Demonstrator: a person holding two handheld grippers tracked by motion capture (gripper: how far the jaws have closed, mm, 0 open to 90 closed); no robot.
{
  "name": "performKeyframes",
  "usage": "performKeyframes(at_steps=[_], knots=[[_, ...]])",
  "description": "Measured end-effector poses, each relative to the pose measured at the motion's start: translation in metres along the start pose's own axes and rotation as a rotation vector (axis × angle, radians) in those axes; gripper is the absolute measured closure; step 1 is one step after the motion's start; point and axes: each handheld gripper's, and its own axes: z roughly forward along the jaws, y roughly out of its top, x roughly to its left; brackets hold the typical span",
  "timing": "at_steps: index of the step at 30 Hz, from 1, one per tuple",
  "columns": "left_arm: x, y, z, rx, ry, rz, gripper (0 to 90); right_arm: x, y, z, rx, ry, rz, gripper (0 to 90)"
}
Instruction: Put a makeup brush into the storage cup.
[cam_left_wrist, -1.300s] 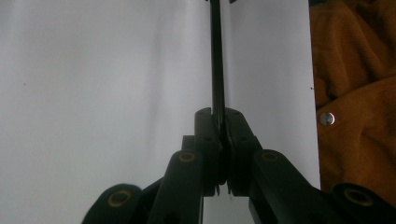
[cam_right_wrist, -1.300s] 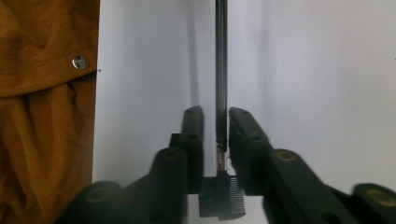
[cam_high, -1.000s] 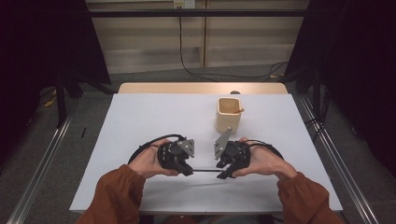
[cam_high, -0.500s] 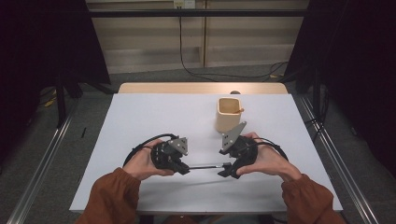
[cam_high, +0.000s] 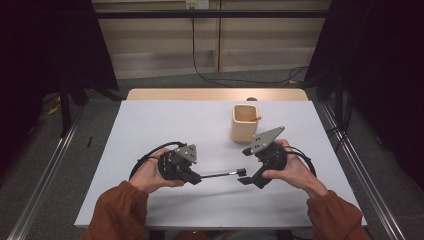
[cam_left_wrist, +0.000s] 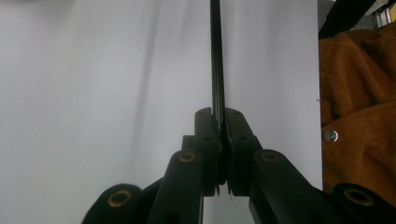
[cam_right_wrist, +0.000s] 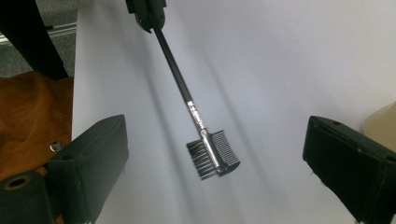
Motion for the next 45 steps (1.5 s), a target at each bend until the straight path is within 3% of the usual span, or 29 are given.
performKeyframes(at_steps=[7,12,17,24,29,45], knots=[[0.001,-0.005,-0.006,-0.038,0.011,-0.019,85.9,0.000,-0.008,-0.008,-0.047,-0.013,0.023,5.9],[0.002,-0.012,-0.011,-0.061,0.021,-0.034,85.9,-0.001,-0.015,-0.013,-0.056,-0.048,0.042,7.0],[0.001,-0.012,-0.013,-0.078,0.018,-0.027,85.9,-0.001,-0.018,-0.015,-0.083,-0.060,0.062,7.9],[-0.001,-0.015,-0.019,-0.155,0.035,-0.050,85.9,0.001,-0.025,-0.018,-0.125,-0.068,0.092,7.3],[0.000,-0.018,-0.020,-0.171,0.035,-0.062,85.8,0.001,-0.029,-0.026,-0.164,-0.092,0.114,8.1],[-0.002,-0.022,-0.029,-0.355,0.082,-0.088,85.8,0.008,-0.034,-0.029,-0.275,-0.043,0.150,7.1]])
